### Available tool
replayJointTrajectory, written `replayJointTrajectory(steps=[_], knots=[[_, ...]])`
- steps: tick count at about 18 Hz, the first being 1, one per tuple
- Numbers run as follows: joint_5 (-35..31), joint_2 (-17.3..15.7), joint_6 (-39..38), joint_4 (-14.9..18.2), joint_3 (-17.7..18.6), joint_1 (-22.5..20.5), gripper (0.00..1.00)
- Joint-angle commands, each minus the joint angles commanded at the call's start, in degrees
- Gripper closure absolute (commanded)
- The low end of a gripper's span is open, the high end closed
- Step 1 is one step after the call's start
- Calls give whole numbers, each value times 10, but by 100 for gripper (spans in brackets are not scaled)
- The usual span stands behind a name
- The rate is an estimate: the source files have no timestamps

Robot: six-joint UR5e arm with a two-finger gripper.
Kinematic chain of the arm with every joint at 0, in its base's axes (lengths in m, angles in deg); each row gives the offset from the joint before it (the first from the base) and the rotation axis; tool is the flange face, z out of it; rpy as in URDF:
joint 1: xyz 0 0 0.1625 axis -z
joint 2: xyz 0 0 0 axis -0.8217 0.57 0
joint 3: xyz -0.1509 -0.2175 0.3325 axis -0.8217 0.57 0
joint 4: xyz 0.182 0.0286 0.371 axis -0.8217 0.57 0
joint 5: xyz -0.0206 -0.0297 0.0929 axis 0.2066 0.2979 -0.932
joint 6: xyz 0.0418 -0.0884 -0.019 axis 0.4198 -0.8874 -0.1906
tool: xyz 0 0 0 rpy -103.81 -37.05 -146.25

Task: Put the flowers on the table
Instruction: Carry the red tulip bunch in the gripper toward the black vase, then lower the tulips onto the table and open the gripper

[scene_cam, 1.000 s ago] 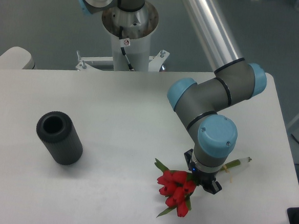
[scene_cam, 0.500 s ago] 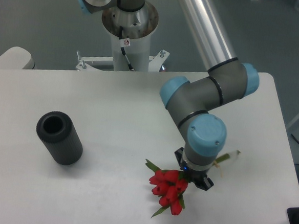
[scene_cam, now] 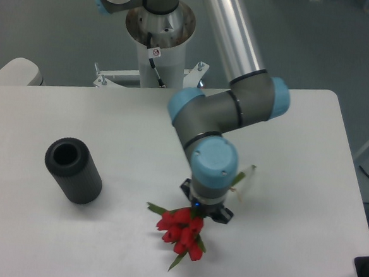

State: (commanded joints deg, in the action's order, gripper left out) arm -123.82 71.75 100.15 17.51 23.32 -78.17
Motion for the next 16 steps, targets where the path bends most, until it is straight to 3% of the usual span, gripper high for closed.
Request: replayJointTrajectory(steps=[9,14,16], knots=[[-36,0,-91,0,25,49,93],[-35,-2,-83,-3,41,49,75],[-34,-2,-76,-3,41,49,57]])
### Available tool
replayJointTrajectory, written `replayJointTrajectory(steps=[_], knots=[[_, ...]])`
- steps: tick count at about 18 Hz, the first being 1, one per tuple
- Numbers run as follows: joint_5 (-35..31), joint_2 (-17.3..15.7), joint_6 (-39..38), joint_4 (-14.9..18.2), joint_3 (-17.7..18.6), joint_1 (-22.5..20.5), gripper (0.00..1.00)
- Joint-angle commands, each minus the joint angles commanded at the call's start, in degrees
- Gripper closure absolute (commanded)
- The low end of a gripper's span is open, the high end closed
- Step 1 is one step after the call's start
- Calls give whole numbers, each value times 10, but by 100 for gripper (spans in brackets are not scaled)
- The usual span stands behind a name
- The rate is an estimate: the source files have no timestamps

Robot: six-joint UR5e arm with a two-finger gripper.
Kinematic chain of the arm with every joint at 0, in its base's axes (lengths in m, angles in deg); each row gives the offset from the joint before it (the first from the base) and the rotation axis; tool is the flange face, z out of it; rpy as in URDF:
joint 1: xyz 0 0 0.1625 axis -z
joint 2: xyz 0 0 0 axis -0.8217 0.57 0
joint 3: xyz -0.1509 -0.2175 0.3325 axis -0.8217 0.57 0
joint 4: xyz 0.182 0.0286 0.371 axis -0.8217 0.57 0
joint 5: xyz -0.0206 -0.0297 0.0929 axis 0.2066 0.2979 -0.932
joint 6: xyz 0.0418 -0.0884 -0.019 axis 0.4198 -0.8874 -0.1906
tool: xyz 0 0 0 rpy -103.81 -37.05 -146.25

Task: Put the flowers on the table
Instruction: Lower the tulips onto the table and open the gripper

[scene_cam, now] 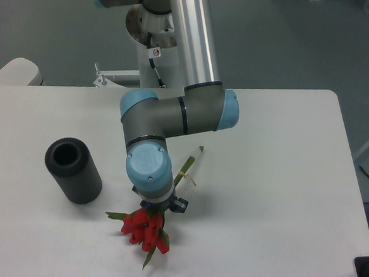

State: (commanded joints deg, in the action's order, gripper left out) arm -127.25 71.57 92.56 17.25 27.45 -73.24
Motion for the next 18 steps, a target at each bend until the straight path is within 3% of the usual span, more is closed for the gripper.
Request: replayJointTrajectory(steps=[1,2,3,14,18], knots=[[-1,0,10,0,0,0,48],[-1,0,13,0,1,-1,19],[-2,0,13,0,2,-1,0],[0,-1,25,-4,-5,-4,0],[3,-17,111,0,-7,-25,0]])
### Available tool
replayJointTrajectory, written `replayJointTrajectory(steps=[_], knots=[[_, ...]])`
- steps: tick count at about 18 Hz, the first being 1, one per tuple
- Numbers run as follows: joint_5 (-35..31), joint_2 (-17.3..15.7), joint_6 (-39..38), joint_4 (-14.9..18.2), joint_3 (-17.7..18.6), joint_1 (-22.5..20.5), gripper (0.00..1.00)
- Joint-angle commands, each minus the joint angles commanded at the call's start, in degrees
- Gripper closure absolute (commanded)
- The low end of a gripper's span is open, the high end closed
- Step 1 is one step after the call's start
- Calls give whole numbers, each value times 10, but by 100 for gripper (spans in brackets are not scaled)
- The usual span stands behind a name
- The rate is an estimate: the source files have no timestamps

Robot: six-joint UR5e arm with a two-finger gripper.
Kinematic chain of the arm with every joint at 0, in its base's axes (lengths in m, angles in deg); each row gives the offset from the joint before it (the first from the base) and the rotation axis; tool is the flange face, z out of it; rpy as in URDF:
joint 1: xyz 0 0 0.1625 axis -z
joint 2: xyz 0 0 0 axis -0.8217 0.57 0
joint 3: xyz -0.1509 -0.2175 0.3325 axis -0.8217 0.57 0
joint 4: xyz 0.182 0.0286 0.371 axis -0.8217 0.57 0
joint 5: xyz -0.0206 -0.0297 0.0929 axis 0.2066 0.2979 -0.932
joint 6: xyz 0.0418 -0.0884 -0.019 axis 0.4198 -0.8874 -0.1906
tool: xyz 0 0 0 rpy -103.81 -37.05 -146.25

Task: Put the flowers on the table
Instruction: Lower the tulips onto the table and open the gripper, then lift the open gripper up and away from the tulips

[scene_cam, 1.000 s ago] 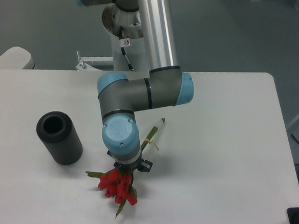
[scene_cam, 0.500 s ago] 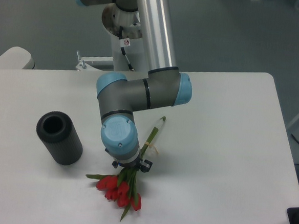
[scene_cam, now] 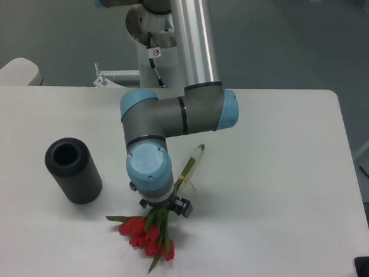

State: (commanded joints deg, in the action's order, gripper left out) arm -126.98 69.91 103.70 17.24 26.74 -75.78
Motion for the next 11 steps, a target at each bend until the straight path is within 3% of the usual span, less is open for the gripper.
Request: replayJointTrajectory(steps=[4,11], knots=[[7,-11,99,1,-2,-35,0],[25,-1,256,0,-31,-90,0]])
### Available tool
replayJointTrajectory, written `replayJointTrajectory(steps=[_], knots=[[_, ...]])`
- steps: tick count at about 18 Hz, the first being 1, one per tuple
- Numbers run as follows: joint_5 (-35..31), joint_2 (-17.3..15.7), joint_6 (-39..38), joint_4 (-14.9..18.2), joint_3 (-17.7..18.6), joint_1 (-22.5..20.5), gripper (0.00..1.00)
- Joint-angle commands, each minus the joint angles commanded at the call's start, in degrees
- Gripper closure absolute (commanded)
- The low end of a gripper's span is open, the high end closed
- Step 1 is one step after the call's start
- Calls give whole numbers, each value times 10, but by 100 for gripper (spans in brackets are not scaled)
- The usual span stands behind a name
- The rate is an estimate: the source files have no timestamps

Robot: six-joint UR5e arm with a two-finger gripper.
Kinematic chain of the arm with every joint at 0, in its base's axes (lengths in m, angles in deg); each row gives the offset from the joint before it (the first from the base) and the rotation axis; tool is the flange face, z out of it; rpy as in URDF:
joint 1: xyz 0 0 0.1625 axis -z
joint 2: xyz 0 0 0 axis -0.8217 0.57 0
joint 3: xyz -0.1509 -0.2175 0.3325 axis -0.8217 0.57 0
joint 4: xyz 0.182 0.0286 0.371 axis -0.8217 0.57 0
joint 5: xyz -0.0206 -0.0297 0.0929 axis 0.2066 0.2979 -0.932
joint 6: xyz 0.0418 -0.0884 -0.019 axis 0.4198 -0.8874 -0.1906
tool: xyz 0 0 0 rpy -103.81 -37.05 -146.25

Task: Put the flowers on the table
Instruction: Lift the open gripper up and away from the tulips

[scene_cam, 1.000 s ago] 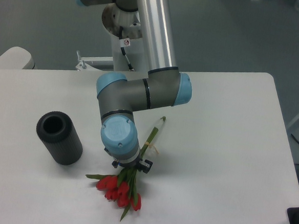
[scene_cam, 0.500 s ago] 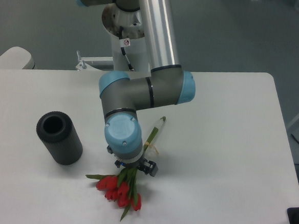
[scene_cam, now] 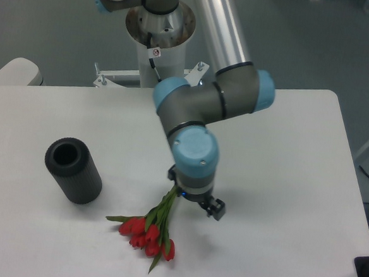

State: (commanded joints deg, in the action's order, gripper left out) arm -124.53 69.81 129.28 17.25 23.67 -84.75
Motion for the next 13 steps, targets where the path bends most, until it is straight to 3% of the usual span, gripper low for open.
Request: replayJointTrajectory(steps=[13], knots=[[6,60,97,1,-70,-35,0]])
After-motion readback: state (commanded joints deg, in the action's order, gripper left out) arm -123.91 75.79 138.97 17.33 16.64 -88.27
